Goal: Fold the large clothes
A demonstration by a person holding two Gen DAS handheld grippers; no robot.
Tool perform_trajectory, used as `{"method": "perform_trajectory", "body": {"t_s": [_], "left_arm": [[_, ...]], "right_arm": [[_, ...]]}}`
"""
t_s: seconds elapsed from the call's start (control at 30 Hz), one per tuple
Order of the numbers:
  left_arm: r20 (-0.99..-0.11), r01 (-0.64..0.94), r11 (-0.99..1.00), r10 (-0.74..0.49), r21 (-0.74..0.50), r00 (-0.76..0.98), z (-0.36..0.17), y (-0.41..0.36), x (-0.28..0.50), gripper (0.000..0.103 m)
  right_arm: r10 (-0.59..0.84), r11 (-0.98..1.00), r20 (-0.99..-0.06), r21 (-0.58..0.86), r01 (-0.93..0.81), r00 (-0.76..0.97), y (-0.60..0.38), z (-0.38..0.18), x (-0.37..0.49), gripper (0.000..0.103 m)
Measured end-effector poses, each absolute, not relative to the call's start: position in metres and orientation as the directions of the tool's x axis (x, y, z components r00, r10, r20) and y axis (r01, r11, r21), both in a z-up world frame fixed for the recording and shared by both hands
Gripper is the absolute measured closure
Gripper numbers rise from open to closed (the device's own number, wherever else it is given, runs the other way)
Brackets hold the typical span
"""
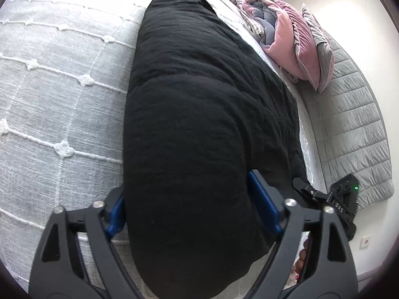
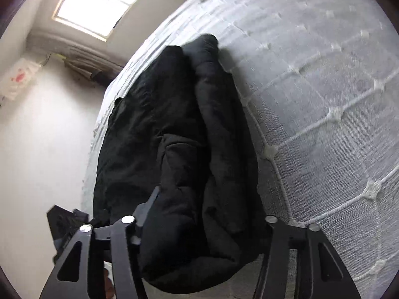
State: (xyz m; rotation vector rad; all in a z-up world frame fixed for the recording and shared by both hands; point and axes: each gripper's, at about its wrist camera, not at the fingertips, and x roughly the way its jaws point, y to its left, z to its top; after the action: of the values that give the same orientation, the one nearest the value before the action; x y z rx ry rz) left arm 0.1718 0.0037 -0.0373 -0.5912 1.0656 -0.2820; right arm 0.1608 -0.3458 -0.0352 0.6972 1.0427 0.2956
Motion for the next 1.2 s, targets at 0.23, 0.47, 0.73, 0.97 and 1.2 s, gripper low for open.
{"method": "perform_trajectory", "body": {"t_s": [0.23, 0.47, 0.73, 0.97, 1.2], "left_arm": [[-0.712, -0.093, 0.809, -0.449, -0.58, 0.54, -0.024, 0.005, 0.164, 0.044], [-0.628, 0.007, 0.808, -0.463, -0.589, 0.625, 0.019, -0.037, 0.166, 0.05], [-0.501, 0.19, 0.742, -0.596, -0.643, 0.628, 0.047, -0.196, 0.227, 0.05], [-0.527, 0.303, 0.676, -0.724, -0.672, 0.444, 0.006, -0.391, 0.24, 0.043], [-0.523, 0.343, 0.583, -0.812, -0.737, 0.258, -0.05, -0.412, 0.232, 0.028]], "right_arm": [[0.439, 0.857, -0.673, 0.512, -0.053, 0.596, -0.313, 0.018, 0.149, 0.064], [0.408, 0.881, -0.57, 0.452, -0.142, 0.713, -0.332, 0.079, 0.138, 0.069], [0.275, 0.936, -0.532, 0.339, -0.096, 0.801, -0.464, 0.135, 0.163, 0.07], [0.136, 0.907, -0.504, 0.409, 0.097, 0.853, -0.677, 0.122, 0.16, 0.07], [0.121, 0.681, -0.685, 0.584, 0.441, 0.719, -0.813, -0.035, 0.139, 0.034]]}}
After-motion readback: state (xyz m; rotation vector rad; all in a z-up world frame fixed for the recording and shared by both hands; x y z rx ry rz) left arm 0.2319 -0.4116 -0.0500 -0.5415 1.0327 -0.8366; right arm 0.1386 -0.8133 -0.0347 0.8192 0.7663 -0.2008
